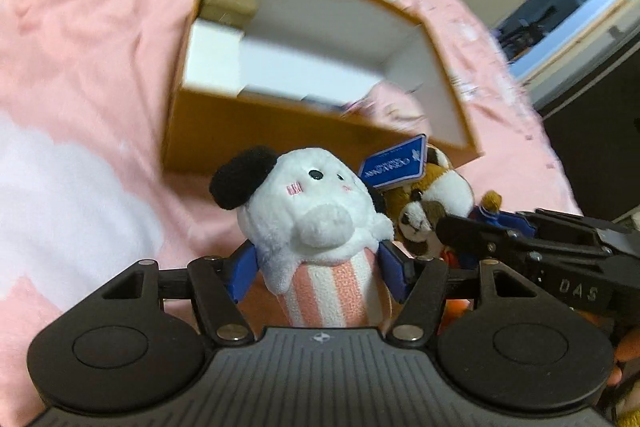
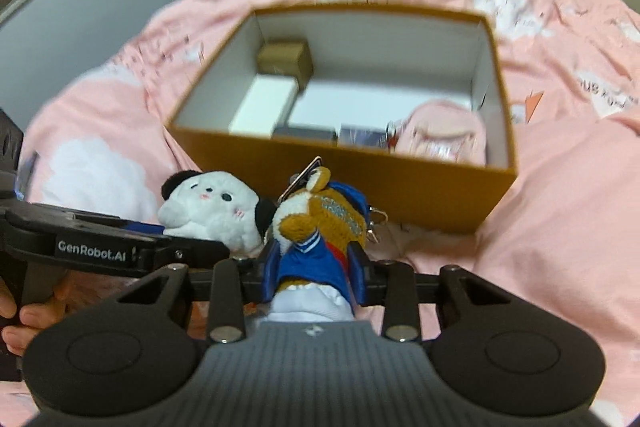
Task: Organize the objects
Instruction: 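Lift the white plush dog with the left tool while the right tool lifts the keychain over the box, then lower the plush dog into the box with the left tool while the right tool lowers the keychain, then reach the left tool to the yellow toy while the right tool reaches the orange crocheted fruit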
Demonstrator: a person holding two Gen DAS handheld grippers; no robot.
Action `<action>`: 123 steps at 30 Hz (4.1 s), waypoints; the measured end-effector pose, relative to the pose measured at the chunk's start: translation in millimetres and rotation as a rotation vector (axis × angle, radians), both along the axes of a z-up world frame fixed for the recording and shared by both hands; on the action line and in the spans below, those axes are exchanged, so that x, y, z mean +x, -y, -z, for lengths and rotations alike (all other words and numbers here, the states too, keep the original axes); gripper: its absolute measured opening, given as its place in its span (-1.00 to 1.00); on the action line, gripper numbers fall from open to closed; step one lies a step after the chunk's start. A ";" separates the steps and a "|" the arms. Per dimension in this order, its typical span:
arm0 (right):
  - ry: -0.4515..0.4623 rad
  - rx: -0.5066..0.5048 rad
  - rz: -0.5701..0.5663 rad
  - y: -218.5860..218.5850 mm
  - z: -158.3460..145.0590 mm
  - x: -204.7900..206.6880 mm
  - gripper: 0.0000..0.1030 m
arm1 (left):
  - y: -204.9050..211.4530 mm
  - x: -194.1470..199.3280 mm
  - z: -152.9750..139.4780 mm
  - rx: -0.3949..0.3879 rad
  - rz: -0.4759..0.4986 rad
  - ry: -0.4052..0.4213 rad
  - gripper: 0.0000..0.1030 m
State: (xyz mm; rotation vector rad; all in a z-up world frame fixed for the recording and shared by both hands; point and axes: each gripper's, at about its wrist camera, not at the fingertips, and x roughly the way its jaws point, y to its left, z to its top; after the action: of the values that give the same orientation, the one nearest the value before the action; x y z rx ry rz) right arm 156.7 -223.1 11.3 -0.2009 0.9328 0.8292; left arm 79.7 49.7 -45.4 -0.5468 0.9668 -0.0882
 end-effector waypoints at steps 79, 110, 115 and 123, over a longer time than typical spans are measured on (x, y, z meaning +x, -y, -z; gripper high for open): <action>-0.136 0.025 0.014 -115.4 67.4 205.4 -0.52 | -39.4 199.3 24.0 0.309 0.121 -0.016 -0.04; 0.129 0.094 0.042 -50.7 -16.2 101.2 -0.13 | 11.9 103.2 -53.6 0.340 0.171 0.263 0.02; 0.131 0.140 0.073 -4.5 -20.7 43.8 -0.07 | 35.3 66.6 -52.2 0.294 0.225 0.261 0.01; 0.073 -0.032 0.159 41.2 12.6 -21.5 -0.08 | 69.4 34.8 -3.8 0.293 0.349 0.107 -0.02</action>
State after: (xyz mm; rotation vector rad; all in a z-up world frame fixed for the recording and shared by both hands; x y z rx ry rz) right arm 135.2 -264.2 -1.3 -0.1810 0.8820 0.6563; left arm 114.4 -19.7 -41.6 -0.0989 0.9422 -0.2802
